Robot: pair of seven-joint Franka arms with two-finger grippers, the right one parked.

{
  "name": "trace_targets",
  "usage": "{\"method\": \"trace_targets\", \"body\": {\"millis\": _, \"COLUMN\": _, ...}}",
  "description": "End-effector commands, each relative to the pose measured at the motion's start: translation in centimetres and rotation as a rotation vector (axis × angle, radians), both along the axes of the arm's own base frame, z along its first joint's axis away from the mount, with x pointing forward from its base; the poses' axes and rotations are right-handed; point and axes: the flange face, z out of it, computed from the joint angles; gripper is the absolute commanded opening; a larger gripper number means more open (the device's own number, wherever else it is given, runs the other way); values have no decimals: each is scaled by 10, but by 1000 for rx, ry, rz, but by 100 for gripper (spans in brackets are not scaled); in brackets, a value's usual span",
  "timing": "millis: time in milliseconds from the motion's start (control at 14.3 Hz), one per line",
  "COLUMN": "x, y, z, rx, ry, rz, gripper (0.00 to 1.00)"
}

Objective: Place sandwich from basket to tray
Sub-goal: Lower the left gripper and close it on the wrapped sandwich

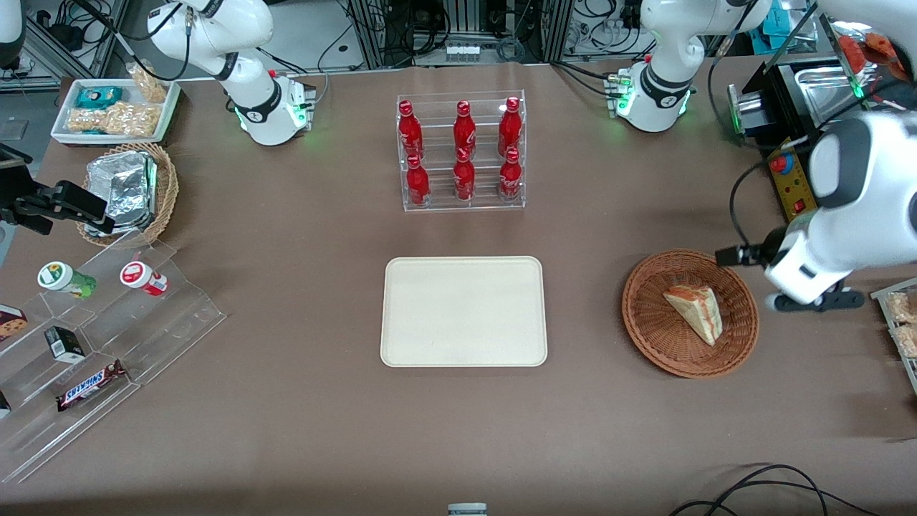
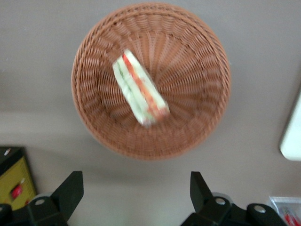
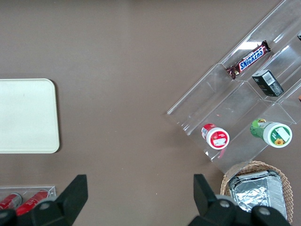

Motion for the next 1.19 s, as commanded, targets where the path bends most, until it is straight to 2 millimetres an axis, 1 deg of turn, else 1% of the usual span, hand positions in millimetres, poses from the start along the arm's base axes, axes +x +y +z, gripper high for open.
{"method": "trace_targets", "body": {"millis": 0, "x": -6, "y": 11, "z": -43, "rx": 13, "ry": -107, "rz": 108, "gripper": 100}}
{"method": "trace_targets", "body": {"millis": 70, "x": -5, "y": 11, "z": -58, "rx": 22, "ry": -143, "rz": 202, "gripper": 100}}
{"method": "trace_targets", "body": {"millis": 209, "x": -2, "y": 9, "z": -84, "rx": 58, "ry": -134, "rz": 452, "gripper": 100}}
{"method": "trace_targets", "body": {"millis": 279, "x": -3, "y": 9, "z": -94, "rx": 76, "ry": -117, "rz": 551, "gripper": 100}}
{"method": "trace_targets", "body": {"millis": 349, "x": -4, "y": 8, "z": -100, "rx": 90, "ry": -106, "rz": 622, "gripper": 100}}
{"method": "trace_targets", "body": {"millis": 488, "x": -3, "y": 5, "z": -124, "rx": 114, "ry": -72, "rz": 725, "gripper": 100}}
{"method": "trace_targets", "body": {"millis": 628, "x": -3, "y": 3, "z": -147, "rx": 117, "ry": -50, "rz": 757, "gripper": 100}}
{"method": "trace_targets", "body": {"millis": 698, "x": -3, "y": 2, "z": -156, "rx": 119, "ry": -37, "rz": 785, "gripper": 99}}
{"method": "trace_targets", "body": {"millis": 767, "x": -4, "y": 1, "z": -164, "rx": 117, "ry": -13, "rz": 864, "gripper": 61}}
{"method": "trace_targets", "body": {"millis": 837, "x": -4, "y": 0, "z": -167, "rx": 116, "ry": -3, "rz": 887, "gripper": 20}}
{"method": "trace_targets", "body": {"millis": 907, "x": 0, "y": 2, "z": -161, "rx": 113, "ry": -8, "rz": 887, "gripper": 12}}
{"method": "trace_targets", "body": {"millis": 1047, "x": 9, "y": 1, "z": -140, "rx": 118, "ry": 8, "rz": 884, "gripper": 8}}
{"method": "trace_targets", "body": {"millis": 1116, "x": 17, "y": 0, "z": -120, "rx": 127, "ry": 30, "rz": 875, "gripper": 7}}
